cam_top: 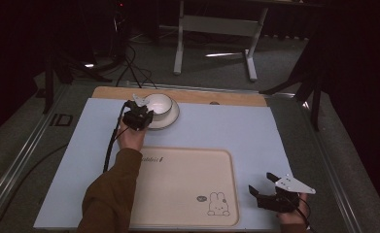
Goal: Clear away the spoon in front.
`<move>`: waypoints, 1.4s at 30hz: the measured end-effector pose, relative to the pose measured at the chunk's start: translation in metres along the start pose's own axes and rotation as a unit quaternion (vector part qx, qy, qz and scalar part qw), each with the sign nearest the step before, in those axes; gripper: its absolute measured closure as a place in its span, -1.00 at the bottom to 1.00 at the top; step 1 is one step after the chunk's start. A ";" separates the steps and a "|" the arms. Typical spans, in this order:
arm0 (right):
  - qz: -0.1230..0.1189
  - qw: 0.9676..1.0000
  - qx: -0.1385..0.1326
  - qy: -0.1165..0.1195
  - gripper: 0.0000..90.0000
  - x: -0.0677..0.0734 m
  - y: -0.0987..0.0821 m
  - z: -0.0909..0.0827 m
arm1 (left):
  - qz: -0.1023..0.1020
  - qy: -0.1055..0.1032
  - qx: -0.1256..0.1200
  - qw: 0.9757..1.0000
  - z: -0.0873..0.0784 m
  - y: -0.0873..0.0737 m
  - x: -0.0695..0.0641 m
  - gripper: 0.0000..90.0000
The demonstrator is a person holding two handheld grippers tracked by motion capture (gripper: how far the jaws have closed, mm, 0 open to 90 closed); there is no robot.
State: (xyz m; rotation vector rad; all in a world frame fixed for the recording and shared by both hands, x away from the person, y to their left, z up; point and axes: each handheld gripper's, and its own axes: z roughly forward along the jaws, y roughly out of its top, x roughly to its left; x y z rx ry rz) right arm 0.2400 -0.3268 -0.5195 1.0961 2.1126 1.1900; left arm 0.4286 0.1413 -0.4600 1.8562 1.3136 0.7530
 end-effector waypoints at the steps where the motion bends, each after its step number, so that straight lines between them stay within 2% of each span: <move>1: 0.000 1.000 0.000 0.000 -0.69 0.000 0.000 0.000 | 0.000 0.000 -0.001 1.000 -0.002 0.001 0.001 0.64; 11: 0.000 1.000 0.000 0.000 -0.69 0.000 0.000 0.000 | -0.004 -0.004 -0.022 1.000 -0.021 0.007 0.006 0.65; 12: 0.000 1.000 0.000 -0.001 -0.69 0.000 0.000 0.000 | -0.004 -0.005 -0.031 0.999 -0.031 0.009 0.007 0.65; 18: 0.001 1.000 -0.001 -0.001 -0.69 0.000 0.000 0.000 | 0.002 -0.008 -0.043 0.999 -0.048 0.012 0.007 0.65; 21: 0.001 1.000 -0.002 -0.001 -0.69 0.000 0.000 0.000 | 0.012 -0.009 -0.050 0.999 -0.061 0.013 0.006 0.65; 27: 0.001 1.000 -0.003 -0.004 -0.69 0.000 0.000 0.000 | 0.015 -0.011 -0.058 0.998 -0.080 0.013 0.006 0.64; 34: 0.001 1.000 -0.004 -0.005 -0.69 0.000 0.000 -0.001 | 0.016 -0.015 -0.059 0.998 -0.094 0.006 0.006 0.64; 42: -0.001 1.000 -0.006 -0.008 -0.69 0.000 0.001 -0.001 | 0.014 -0.013 -0.050 0.999 -0.114 -0.020 0.007 0.64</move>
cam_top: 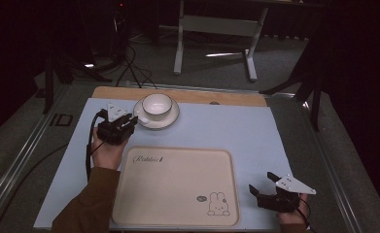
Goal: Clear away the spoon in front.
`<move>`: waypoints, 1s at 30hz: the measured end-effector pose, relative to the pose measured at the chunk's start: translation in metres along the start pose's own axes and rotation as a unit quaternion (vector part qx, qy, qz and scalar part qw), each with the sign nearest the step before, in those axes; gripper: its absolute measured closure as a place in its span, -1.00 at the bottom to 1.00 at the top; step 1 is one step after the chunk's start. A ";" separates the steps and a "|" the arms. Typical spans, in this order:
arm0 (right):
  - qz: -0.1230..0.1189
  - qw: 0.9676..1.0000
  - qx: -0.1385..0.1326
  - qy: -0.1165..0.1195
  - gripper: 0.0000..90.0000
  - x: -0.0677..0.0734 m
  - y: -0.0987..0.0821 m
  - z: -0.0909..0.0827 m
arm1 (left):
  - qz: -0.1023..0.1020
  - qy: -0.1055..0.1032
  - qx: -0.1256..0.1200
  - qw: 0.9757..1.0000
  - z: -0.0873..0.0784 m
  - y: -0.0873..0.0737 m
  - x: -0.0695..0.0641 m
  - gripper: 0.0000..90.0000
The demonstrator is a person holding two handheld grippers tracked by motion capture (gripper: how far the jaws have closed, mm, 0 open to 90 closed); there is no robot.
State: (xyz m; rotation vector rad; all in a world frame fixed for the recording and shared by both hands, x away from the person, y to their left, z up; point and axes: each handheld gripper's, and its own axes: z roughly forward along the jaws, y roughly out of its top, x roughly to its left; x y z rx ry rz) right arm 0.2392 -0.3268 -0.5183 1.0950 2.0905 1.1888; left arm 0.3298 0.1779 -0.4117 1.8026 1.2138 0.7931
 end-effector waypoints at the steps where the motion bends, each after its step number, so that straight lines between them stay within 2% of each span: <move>1: 0.000 1.000 -0.001 0.000 -0.69 0.000 0.000 0.000 | -0.001 0.000 0.001 1.000 -0.002 -0.002 0.000 0.64; 7: -0.001 1.000 -0.001 -0.001 -0.69 0.000 0.000 0.000 | -0.002 0.008 0.003 1.000 -0.016 -0.024 -0.007 0.64; 9: -0.001 1.000 0.000 -0.002 -0.69 0.000 0.000 0.000 | -0.016 0.005 0.001 1.000 -0.019 -0.032 -0.008 0.64; 12: -0.003 1.000 0.000 -0.002 -0.69 0.001 0.000 0.000 | -0.017 0.013 0.006 1.000 -0.027 -0.045 -0.013 0.64; 14: -0.002 1.000 -0.001 -0.003 -0.69 0.000 0.000 0.000 | -0.035 0.011 -0.002 0.999 -0.034 -0.052 -0.015 0.64; 18: -0.002 1.000 0.000 -0.002 -0.69 0.000 0.000 0.000 | -0.043 0.025 -0.006 0.999 -0.045 -0.067 -0.021 0.64; 22: -0.004 1.000 -0.001 -0.002 -0.69 0.001 0.000 0.000 | -0.054 0.024 -0.007 0.998 -0.047 -0.077 -0.022 0.64; 30: -0.002 1.000 -0.008 -0.007 -0.69 0.000 0.000 -0.001 | -0.048 0.033 0.003 0.998 -0.042 -0.091 -0.030 0.64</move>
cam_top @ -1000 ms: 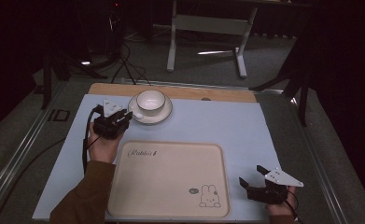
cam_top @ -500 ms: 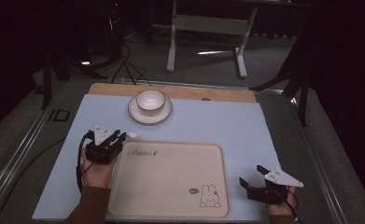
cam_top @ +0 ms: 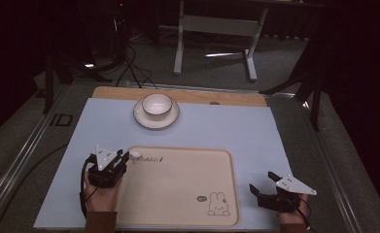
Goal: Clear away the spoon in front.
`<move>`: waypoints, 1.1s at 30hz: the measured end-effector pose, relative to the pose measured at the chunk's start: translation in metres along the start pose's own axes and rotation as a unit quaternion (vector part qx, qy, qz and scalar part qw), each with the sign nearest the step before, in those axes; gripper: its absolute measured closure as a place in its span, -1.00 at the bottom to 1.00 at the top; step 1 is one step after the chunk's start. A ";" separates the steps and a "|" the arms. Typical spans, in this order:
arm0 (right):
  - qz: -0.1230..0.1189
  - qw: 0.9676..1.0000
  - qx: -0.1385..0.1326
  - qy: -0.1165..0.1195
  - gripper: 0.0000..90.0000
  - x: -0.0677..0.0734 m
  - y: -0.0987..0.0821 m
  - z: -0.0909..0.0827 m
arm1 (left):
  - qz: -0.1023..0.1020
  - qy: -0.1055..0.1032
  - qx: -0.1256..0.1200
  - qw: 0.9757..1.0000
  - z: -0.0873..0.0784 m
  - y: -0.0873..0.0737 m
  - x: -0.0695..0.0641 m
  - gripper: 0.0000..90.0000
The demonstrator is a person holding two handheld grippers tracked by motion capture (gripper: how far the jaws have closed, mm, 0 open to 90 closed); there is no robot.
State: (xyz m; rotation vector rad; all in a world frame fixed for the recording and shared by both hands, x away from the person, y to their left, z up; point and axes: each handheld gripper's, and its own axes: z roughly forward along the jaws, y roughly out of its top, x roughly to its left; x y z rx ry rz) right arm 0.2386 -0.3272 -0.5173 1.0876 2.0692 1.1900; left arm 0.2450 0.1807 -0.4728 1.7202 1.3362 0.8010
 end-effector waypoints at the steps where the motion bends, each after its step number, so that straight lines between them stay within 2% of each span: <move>1: 0.001 1.000 -0.002 -0.001 -0.69 0.000 0.000 -0.001 | 0.000 0.000 0.000 1.000 0.000 -0.002 -0.001 0.64; 15: 0.003 1.000 -0.023 -0.005 -0.69 -0.001 0.001 -0.006 | 0.005 0.015 -0.002 1.000 -0.006 -0.021 -0.009 0.64; 21: 0.002 1.000 -0.030 -0.007 -0.69 -0.001 0.002 -0.007 | 0.013 0.027 0.000 1.000 -0.006 -0.031 -0.013 0.64; 33: 0.000 0.999 -0.051 -0.010 -0.69 -0.002 0.003 -0.012 | 0.004 0.034 0.015 0.999 -0.004 -0.047 -0.017 0.64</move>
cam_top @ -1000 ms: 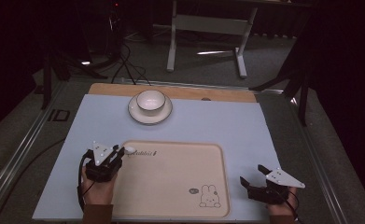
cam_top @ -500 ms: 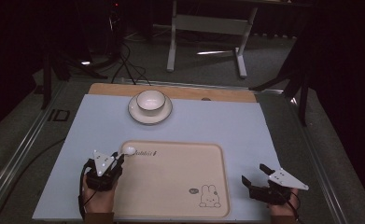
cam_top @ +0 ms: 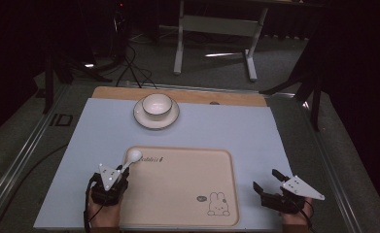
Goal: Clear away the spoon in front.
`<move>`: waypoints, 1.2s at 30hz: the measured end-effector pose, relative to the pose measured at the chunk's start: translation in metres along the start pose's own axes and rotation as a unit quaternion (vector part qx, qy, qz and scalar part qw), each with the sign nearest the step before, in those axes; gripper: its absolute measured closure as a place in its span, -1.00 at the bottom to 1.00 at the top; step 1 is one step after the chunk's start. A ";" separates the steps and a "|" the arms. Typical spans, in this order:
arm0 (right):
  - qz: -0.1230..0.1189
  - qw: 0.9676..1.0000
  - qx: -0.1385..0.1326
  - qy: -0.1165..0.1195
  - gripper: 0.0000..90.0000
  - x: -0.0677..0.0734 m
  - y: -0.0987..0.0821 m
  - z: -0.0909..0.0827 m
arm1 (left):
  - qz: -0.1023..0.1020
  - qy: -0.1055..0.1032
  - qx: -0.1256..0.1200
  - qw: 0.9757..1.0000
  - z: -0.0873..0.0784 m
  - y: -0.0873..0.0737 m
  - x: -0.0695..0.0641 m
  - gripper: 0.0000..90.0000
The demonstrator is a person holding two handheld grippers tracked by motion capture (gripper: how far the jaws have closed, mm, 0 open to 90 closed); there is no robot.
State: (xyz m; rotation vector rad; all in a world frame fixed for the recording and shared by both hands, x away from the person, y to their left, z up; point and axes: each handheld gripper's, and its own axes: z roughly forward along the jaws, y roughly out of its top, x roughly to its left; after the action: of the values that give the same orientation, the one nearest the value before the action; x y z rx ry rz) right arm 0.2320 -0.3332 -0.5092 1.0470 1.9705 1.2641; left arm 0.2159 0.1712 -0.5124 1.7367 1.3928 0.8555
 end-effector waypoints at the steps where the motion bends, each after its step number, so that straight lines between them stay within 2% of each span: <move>1: 0.000 1.000 -0.001 -0.001 -0.69 0.000 0.000 0.000 | 0.001 0.000 0.001 1.000 0.000 -0.001 -0.001 0.64; 15: 0.001 1.000 -0.004 -0.003 -0.69 0.000 0.000 -0.001 | -0.002 -0.003 0.019 1.000 0.004 -0.014 -0.003 0.63; 36: -0.001 1.000 -0.003 -0.004 -0.69 0.000 0.000 -0.002 | -0.003 -0.010 0.034 0.999 0.003 -0.018 -0.003 0.62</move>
State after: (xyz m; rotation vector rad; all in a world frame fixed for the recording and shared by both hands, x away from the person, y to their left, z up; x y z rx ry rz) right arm 0.2308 -0.3336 -0.5082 1.0458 1.9600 1.2626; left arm 0.2091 0.1699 -0.5302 1.7865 1.4286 0.7926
